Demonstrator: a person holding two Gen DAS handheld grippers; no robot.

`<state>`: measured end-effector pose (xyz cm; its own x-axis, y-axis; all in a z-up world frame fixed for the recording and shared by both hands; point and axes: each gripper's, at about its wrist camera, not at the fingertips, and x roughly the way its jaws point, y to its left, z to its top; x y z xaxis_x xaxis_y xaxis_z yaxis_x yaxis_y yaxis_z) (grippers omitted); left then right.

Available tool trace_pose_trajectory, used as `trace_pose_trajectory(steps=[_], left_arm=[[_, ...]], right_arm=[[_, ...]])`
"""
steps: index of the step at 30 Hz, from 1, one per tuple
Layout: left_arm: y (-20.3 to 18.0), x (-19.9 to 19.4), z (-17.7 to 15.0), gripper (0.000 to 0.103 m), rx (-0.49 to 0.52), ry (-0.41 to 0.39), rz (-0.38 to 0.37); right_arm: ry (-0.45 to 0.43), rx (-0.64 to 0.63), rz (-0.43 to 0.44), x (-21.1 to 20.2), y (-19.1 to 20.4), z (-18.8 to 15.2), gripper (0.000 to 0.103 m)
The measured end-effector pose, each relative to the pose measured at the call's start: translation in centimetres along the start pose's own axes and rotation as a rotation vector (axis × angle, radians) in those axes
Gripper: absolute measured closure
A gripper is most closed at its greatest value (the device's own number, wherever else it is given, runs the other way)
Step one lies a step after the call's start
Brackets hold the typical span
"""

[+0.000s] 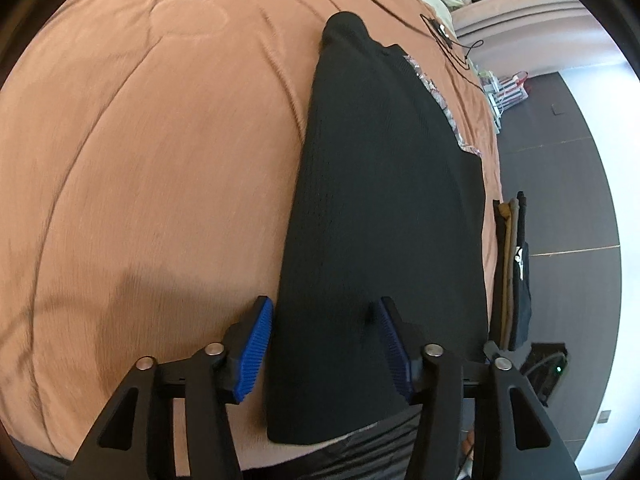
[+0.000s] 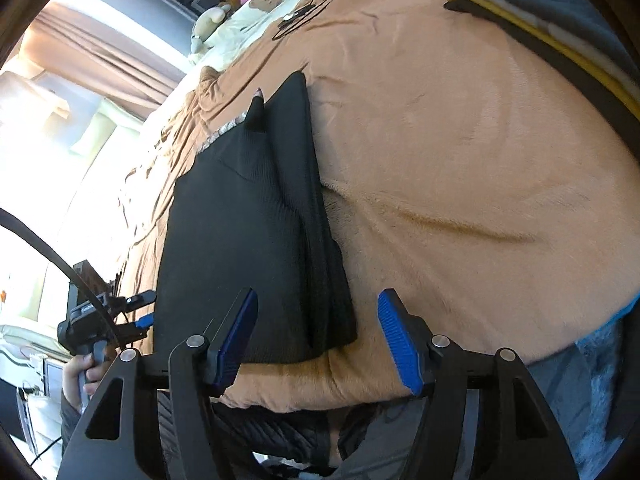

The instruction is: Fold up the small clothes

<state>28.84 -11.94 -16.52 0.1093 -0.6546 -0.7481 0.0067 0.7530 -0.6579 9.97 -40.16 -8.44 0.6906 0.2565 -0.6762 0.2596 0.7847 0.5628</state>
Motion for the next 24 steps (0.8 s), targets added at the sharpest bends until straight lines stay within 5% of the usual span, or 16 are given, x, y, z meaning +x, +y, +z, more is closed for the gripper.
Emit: trace_pose_trajectory(steps=[5,8,10,13,24], left_arm=[[0.8,0.0,-2.2,0.058,-0.026,0.003,-0.046],[1.1,-0.2,-3.3,0.07,-0.017,-0.012,-0.05],[1.5,-0.2,-3.4,0.089,-0.019,-0.01,-0.046],[1.7,-0.7,-3.4,0.094,-0.028,-0.021,-0.057],[1.6,-5.7,-3.3,0.096,0.065,-0.028,-0.026]], right_arm=[[0.032,-0.025,0.003,2.0,0.4,0.7,0.045],[0.048,-0.032,0.004,2.7,0.5,0.8,0.064],[0.056,-0.032,0.002,2.8,0.1,0.9,0.075],[0.071,-0.013,0.012,3.2,0.2,0.7,0.091],[0.127,-0.056,0.076,2.9,3.6,-1.4,0.094]])
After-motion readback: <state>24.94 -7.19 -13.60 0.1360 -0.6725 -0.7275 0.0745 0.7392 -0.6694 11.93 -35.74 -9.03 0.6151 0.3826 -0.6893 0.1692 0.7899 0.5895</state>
